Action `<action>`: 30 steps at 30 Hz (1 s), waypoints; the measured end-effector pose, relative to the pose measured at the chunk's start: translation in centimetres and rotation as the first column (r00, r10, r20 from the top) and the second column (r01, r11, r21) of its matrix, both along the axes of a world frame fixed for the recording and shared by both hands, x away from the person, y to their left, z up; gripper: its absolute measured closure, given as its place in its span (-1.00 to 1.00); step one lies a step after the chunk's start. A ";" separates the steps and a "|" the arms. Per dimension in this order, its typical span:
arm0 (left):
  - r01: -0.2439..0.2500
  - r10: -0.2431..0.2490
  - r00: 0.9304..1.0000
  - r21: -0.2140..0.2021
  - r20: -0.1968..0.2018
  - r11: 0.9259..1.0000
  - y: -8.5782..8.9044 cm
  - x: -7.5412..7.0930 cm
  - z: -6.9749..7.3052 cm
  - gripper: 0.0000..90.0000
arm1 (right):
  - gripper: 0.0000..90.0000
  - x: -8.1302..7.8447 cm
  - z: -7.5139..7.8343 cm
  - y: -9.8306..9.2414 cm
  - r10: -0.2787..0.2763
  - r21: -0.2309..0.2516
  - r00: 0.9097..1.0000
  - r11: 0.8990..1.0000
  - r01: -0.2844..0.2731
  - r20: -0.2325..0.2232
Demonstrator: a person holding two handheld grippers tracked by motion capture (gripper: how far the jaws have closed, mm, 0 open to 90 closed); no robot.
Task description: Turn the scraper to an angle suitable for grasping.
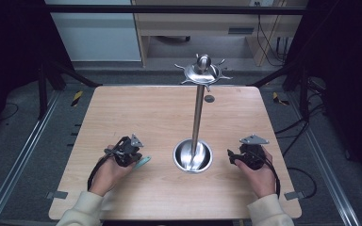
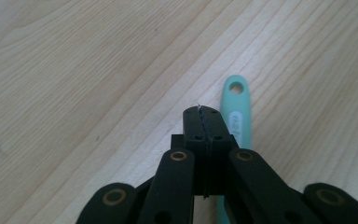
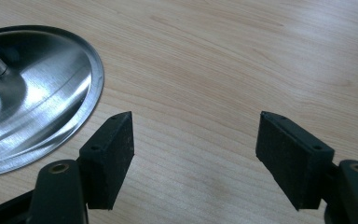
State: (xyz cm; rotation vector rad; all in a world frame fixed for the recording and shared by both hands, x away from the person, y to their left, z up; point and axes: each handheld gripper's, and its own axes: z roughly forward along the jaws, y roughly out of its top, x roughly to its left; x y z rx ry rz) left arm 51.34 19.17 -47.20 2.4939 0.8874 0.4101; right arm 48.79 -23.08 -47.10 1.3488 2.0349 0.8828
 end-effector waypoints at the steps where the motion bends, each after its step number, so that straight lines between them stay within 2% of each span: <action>1: 0.000 0.000 1.000 0.000 0.000 1.000 0.0 0.0 0.0 1.00 | -0.38 0.0 0.0 0.0 0.001 0.001 1.000 1.000 -0.001 -0.001; 5: 0.014 -0.014 1.000 0.014 -0.005 1.000 -0.2 -0.1 -0.2 1.00 | -0.39 0.0 0.0 0.0 -0.001 0.001 1.000 1.000 0.001 -0.001; 7: 0.017 -0.017 1.000 0.003 -0.007 1.000 -0.3 -0.1 -0.2 1.00 | -0.39 0.0 0.0 0.0 0.000 0.001 1.000 1.000 0.000 -0.001; 11: 0.054 -0.054 0.998 0.006 -0.029 0.998 -0.7 -0.5 -0.1 1.00 | -0.39 0.0 0.0 0.0 0.004 0.004 1.000 1.000 -0.004 -0.001; 14: 0.112 -0.111 0.993 0.034 -0.043 0.993 -1.1 -1.0 0.0 1.00 | -0.40 0.0 0.0 0.0 0.002 0.003 1.000 1.000 -0.002 -0.002; 17: 0.149 -0.147 0.987 0.034 -0.061 0.988 -1.4 -1.4 0.1 1.00 | -0.41 0.0 0.1 0.0 0.010 0.005 1.000 1.000 -0.010 0.005; 22: 0.164 -0.162 0.986 0.058 -0.043 0.985 -1.9 -1.6 1.2 0.99 | -0.42 0.0 0.1 0.2 0.008 0.010 1.000 1.000 -0.008 0.001; 25: 0.188 -0.186 0.982 0.078 -0.036 0.979 -2.3 -1.7 2.0 0.95 | -0.43 0.0 0.0 0.2 0.014 0.007 1.000 1.000 -0.014 0.005; 27: 0.186 -0.184 0.982 0.074 -0.032 0.980 -2.5 -1.8 2.4 0.94 | -0.43 0.0 0.0 0.3 0.012 0.012 1.000 1.000 -0.012 0.003; 30: 0.206 -0.202 0.978 0.107 -0.044 0.973 -2.8 -1.8 2.7 0.84 | -0.44 0.0 0.1 0.2 0.013 0.017 1.000 1.000 -0.013 0.003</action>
